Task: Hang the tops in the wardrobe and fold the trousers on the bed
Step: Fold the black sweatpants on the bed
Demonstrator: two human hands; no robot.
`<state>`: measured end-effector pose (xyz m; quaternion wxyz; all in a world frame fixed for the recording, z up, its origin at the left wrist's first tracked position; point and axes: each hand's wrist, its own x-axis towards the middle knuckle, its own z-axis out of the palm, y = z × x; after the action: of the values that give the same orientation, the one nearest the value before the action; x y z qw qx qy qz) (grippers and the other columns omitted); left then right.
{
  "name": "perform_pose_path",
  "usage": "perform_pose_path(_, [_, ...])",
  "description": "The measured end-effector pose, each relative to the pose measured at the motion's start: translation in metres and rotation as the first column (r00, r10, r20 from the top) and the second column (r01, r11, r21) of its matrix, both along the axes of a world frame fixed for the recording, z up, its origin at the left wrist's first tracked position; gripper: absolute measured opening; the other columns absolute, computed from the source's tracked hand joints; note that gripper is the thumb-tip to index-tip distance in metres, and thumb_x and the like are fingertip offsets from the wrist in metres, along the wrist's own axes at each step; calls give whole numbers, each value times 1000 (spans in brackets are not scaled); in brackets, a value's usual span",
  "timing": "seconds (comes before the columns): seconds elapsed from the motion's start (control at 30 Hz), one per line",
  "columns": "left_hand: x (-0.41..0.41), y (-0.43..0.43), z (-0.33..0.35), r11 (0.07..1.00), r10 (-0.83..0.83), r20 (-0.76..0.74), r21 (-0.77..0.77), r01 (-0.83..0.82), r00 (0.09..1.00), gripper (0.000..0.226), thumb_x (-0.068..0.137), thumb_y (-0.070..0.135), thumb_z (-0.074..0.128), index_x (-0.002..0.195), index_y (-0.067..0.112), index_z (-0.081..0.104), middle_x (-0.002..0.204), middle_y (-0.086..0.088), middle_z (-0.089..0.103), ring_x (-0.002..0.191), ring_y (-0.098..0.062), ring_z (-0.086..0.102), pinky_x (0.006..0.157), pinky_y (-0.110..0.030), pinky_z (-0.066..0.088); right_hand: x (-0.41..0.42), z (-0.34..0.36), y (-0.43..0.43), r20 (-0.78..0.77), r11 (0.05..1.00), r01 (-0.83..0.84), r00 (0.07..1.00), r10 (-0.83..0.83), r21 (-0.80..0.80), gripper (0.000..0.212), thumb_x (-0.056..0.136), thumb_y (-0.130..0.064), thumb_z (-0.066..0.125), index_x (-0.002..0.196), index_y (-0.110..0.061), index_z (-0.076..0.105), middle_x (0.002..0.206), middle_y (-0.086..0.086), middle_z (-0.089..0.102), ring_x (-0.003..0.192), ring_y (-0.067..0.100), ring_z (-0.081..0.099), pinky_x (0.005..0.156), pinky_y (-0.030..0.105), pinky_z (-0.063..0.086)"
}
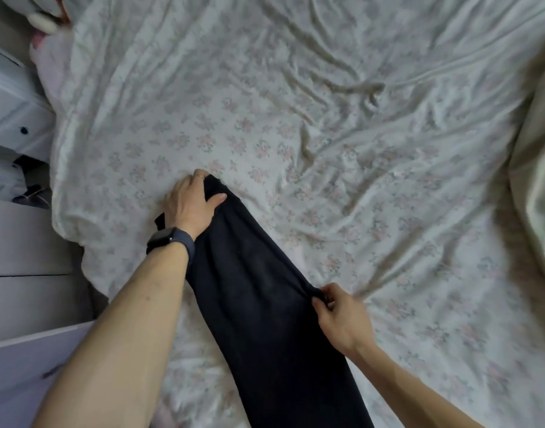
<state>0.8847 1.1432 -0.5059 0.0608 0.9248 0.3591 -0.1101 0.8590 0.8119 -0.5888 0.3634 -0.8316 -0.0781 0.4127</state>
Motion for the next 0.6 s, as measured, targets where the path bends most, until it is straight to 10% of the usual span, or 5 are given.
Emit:
perform_pose_path(0.23, [-58, -63, -15, 870, -361, 242, 436, 232, 901, 50, 101, 37, 51, 149, 22, 47, 157, -12, 38, 144, -32, 38, 118, -55, 19, -47, 29, -6, 616, 966, -253, 755, 225, -43, 56, 94, -37, 62, 144, -15, 48, 155, 4, 41, 140, 25, 39, 107, 40, 40])
perform_pose_path(0.33, [-117, -128, -40, 931, -307, 309, 292, 218, 900, 49, 99, 26, 56, 147, 22, 50, 159, -11, 37, 144, -30, 39, 116, -53, 24, -63, 27, 7, 716, 826, -562, 557, 421, -49, 66, 96, -37, 55, 155, -13, 38, 166, 5, 23, 154, 23, 19, 119, 51, 27])
perform_pose_path(0.43, [-159, -146, -66, 986, -158, 43, 56, 155, 987, 56, 103, 43, 35, 158, 39, 25, 169, 1, 11, 155, -23, 15, 121, -55, 15, -46, 0, 12, 666, 733, -634, 439, 603, -246, 67, 101, -43, 43, 160, -17, 24, 170, 3, 7, 156, 22, 5, 121, 57, 17])
perform_pose_path(0.6, [-164, -103, -73, 992, 122, -236, 16, -121, 964, 55, 106, 47, 13, 158, 44, -4, 166, 12, -18, 154, -12, -13, 122, -57, -8, 0, -20, -31, 387, 762, -374, 692, 609, -529, 72, 101, -59, 2, 160, -21, -11, 166, -1, -25, 149, 18, -32, 121, 59, -12])
